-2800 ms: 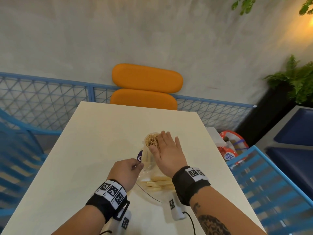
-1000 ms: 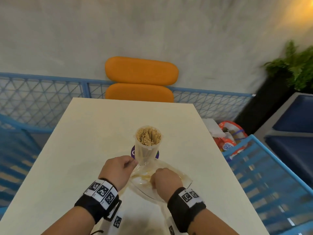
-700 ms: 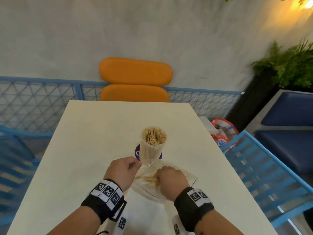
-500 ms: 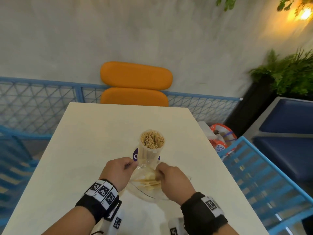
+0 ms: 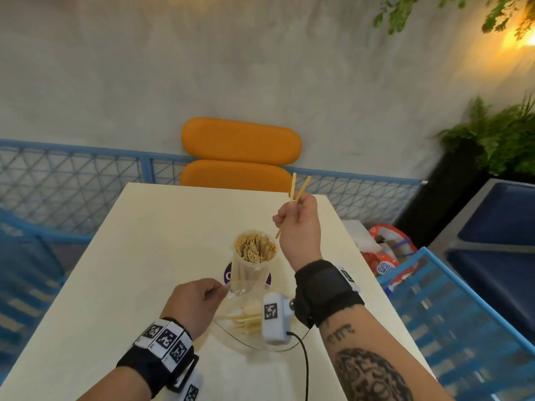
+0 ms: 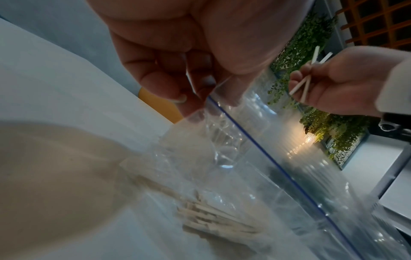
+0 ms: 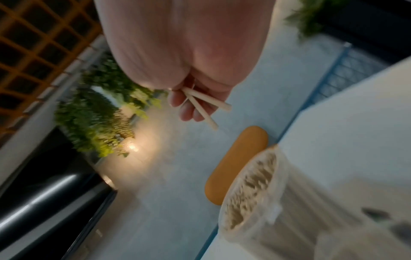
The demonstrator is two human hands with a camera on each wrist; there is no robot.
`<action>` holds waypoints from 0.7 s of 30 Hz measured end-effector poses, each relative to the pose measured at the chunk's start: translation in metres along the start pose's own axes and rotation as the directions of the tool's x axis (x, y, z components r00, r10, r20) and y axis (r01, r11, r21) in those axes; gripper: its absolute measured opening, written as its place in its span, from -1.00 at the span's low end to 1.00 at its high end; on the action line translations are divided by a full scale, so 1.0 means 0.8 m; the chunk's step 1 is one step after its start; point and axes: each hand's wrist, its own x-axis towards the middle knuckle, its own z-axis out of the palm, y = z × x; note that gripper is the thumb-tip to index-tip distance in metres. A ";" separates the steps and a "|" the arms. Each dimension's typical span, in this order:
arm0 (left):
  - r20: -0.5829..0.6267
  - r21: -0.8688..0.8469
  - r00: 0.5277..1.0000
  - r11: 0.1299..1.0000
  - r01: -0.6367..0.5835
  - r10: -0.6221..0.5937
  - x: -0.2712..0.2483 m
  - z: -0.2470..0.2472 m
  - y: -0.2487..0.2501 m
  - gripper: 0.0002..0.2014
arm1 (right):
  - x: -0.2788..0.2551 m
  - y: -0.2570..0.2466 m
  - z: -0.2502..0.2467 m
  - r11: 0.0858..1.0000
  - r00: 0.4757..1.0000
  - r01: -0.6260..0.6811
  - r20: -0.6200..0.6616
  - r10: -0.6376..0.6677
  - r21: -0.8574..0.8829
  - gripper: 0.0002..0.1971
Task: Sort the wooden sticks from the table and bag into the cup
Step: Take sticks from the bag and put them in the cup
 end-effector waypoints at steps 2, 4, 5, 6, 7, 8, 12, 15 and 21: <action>0.001 -0.004 1.000 1.000 0.004 -0.004 0.002 0.001 -0.001 -0.68 | 0.005 0.014 0.014 0.998 0.998 -0.053 -0.018 0.053 0.033 -0.84; -0.002 -0.013 1.000 1.000 0.005 -0.005 0.004 0.002 -0.001 -0.69 | 0.004 0.031 0.024 0.995 0.996 -0.089 -0.014 0.089 0.034 -0.85; -0.001 -0.017 1.000 1.000 0.004 -0.004 0.005 0.003 -0.002 -0.69 | 0.001 0.038 0.027 0.995 0.995 -0.098 0.000 0.098 0.020 -0.85; 0.003 -0.019 1.000 1.000 0.003 -0.003 0.006 0.004 -0.002 -0.70 | -0.001 0.047 0.029 0.995 0.995 -0.100 0.017 0.100 0.012 -0.85; 0.007 -0.020 1.000 1.000 0.005 -0.005 0.007 0.005 -0.003 -0.70 | -0.004 0.053 0.030 0.995 0.994 -0.101 0.036 0.102 -0.016 -0.86; 0.012 -0.027 1.000 1.000 0.010 -0.010 0.008 0.006 -0.004 -0.70 | -0.007 0.061 0.031 0.994 0.993 -0.102 0.052 0.104 -0.047 -0.87; 0.023 -0.045 1.000 0.999 0.012 -0.011 0.008 0.008 -0.007 -0.71 | -0.010 0.069 0.030 0.992 0.992 -0.126 0.026 0.127 -0.032 -0.87; 0.022 -0.048 1.000 0.999 0.012 -0.011 0.009 0.011 -0.009 -0.71 | -0.001 0.058 0.032 0.982 0.983 -0.184 0.012 0.183 0.049 -0.81; 0.021 -0.064 0.999 0.998 0.026 -0.024 0.010 0.011 -0.008 -0.72 | 0.007 0.069 0.037 0.974 0.976 -0.216 -0.013 0.216 -0.069 -0.90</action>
